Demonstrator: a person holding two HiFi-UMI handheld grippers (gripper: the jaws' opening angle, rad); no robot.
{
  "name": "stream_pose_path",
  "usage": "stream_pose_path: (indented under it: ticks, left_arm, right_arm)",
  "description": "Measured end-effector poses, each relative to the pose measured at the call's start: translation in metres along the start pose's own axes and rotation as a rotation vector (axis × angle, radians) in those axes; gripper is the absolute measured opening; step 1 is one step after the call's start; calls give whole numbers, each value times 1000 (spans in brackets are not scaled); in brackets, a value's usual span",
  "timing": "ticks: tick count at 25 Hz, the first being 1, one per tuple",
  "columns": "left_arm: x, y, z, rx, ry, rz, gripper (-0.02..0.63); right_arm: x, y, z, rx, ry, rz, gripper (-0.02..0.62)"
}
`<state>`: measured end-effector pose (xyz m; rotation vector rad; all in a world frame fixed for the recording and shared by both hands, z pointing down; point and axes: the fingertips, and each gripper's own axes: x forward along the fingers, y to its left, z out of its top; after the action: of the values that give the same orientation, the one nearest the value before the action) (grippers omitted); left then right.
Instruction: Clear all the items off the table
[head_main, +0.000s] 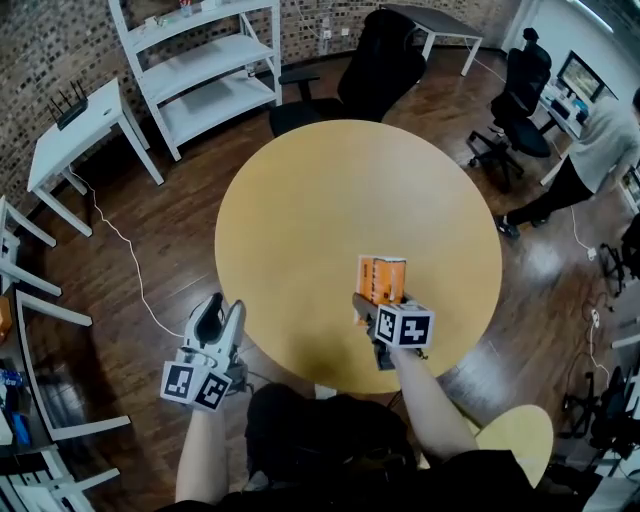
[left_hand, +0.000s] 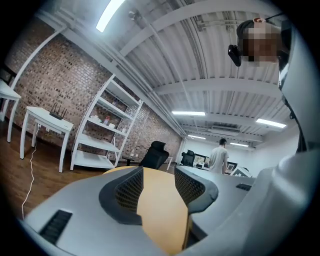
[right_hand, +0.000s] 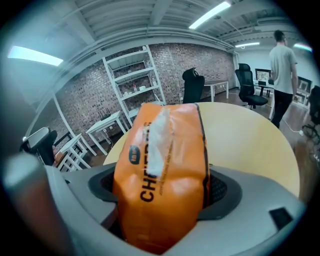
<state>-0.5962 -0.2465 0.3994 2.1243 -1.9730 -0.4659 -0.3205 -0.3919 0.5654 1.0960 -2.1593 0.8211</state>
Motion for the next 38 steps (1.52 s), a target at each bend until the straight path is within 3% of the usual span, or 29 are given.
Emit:
stream_pose_path:
  ticks: [5, 11, 18, 23, 28, 38]
  left_arm:
    - [53, 31, -8, 14, 52, -44, 199]
    - [126, 84, -7, 22, 146, -176, 199]
    - [187, 114, -18, -6, 264, -315, 199]
    - [201, 143, -30, -23, 320, -335, 199]
    - [206, 164, -37, -39, 358, -352, 199]
    - [211, 159, -45, -57, 364, -364, 199]
  right_arm:
    - [43, -1, 24, 30, 5, -27, 437]
    - [91, 4, 52, 108, 23, -134, 439]
    - [154, 16, 55, 153, 152, -219, 443]
    - [202, 28, 48, 133, 245, -271, 448]
    - [219, 32, 46, 175, 264, -305, 449]
    - [220, 29, 44, 174, 272, -313, 483]
